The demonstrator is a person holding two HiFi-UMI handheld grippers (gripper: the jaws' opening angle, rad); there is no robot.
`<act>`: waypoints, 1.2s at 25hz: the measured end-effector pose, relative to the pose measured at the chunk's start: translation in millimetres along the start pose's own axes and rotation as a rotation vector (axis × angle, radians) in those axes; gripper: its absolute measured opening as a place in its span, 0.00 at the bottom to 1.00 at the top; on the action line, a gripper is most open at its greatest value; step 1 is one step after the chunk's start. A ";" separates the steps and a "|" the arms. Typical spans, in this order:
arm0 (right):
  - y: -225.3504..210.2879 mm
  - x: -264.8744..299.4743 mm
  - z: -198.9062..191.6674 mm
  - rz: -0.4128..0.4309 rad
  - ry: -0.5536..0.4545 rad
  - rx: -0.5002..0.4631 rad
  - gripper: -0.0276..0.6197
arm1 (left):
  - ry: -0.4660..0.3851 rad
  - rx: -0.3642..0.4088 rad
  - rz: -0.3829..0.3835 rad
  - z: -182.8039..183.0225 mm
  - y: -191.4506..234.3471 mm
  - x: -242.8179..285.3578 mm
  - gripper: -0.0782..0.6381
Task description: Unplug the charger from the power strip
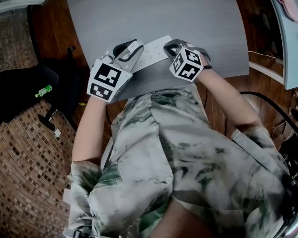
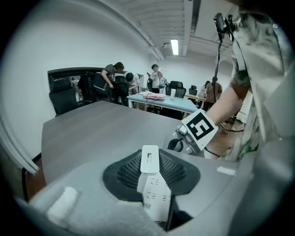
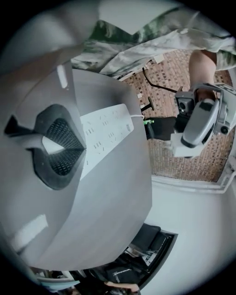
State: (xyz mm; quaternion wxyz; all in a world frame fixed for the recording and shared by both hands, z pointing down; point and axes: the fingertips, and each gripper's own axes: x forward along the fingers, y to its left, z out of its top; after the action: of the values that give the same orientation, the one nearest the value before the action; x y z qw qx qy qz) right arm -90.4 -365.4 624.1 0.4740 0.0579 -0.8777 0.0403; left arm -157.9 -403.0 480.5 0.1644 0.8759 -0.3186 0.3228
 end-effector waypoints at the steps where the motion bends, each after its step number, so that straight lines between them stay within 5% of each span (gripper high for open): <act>1: 0.2 0.5 -1.0 -0.010 0.010 -0.002 0.04 | -0.020 -0.035 0.008 -2.0 -1.8 -11.0 0.26; 5: -3.4 1.3 9.4 -0.088 0.066 -0.091 0.06 | -0.086 -0.125 0.053 -18.8 -12.7 -62.4 0.26; 10: 14.5 -38.5 48.4 -0.181 -0.052 -0.090 0.10 | -0.183 -0.187 0.130 -45.6 -40.2 -134.2 0.26; 17: 147.1 -92.2 76.7 -0.174 -0.204 -0.047 0.10 | -0.294 -0.242 0.216 -104.8 -107.7 -215.8 0.26; 23: 280.8 -162.5 86.1 -0.241 -0.259 0.027 0.11 | -0.387 -0.249 0.177 -123.4 -170.4 -263.6 0.26; 30: 346.0 -197.9 55.0 -0.284 -0.265 0.065 0.12 | -0.412 -0.160 0.132 -127.2 -228.5 -267.5 0.26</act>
State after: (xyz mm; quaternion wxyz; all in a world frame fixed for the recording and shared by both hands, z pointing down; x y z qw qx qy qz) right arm -76.7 -17.3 422.9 0.3530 0.2013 -0.9137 -0.0066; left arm -222.2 -49.5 376.2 0.1432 0.8848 -0.4267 0.1207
